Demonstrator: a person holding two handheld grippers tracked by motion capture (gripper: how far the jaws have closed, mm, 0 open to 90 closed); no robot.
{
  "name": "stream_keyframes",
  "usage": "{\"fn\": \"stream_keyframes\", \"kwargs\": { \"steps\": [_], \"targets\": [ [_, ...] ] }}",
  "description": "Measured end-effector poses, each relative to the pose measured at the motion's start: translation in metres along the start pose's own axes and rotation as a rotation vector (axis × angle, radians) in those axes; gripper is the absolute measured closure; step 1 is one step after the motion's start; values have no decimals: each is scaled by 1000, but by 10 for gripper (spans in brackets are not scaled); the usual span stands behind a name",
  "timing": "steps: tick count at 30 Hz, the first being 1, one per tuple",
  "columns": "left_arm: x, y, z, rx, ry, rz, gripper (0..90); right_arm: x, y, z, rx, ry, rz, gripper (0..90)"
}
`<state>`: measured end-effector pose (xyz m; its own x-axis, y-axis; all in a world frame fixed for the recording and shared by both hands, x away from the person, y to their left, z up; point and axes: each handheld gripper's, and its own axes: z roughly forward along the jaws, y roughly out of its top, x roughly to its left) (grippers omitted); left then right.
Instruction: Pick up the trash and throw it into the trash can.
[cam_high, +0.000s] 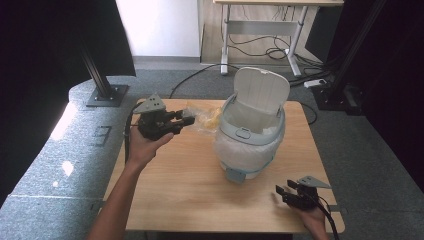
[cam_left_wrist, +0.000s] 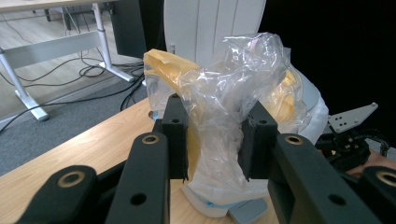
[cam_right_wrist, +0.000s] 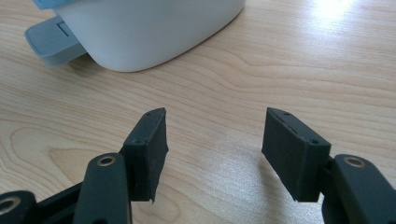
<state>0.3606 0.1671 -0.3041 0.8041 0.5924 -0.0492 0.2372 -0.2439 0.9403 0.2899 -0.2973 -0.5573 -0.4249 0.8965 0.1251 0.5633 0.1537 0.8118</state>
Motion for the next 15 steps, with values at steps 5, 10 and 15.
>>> {"fn": "stream_keyframes", "kwargs": {
  "steps": [5, 10, 15],
  "targets": [
    [-2, 6, 6, -3, -17, -3, 669, 0, 0, 1, 6, 1, -4, 396],
    [-5, 13, 11, -3, -25, 3, 667, 1, -1, 1, 10, -3, -11, 396],
    [-8, 19, 19, 3, -34, 11, 666, 1, -1, 1, 8, -1, -9, 396]
  ]
}}
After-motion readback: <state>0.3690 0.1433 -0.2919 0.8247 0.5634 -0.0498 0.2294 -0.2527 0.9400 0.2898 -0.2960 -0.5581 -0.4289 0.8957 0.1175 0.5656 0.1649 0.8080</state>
